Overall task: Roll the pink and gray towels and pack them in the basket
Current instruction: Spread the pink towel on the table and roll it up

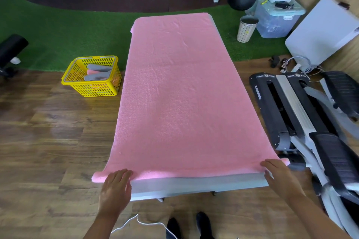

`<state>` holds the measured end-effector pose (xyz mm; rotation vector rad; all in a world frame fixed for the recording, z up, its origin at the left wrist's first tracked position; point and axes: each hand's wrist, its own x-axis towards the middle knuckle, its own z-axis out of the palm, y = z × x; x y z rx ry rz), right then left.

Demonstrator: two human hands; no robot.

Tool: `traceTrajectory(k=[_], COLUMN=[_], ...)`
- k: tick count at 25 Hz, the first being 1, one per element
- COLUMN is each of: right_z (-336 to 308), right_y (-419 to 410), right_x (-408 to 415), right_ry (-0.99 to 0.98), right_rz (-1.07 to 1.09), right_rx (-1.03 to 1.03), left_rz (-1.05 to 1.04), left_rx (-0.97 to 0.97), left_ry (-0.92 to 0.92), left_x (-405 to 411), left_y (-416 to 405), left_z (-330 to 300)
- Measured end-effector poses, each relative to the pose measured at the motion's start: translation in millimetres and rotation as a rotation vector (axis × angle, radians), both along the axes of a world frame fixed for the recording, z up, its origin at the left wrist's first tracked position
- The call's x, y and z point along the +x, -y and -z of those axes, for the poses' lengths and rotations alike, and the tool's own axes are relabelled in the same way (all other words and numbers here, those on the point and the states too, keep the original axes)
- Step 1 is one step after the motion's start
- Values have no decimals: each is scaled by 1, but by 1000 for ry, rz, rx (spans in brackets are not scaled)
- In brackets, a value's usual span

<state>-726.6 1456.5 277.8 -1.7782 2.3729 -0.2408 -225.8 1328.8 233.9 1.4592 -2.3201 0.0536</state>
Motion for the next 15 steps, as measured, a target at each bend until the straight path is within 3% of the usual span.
traceTrajectory(k=[9,15], right_z=[0,6], right_y=[8,13], right_x=[-3,-3], right_ry=[-35,-44], right_rz=[-94,-130], right_rx=[-3,-90], left_rz=[16,-172], left_rx=[121,-19], left_ry=[83,-64], left_x=[21,2], left_y=[-6,-8], left_z=[5,-10])
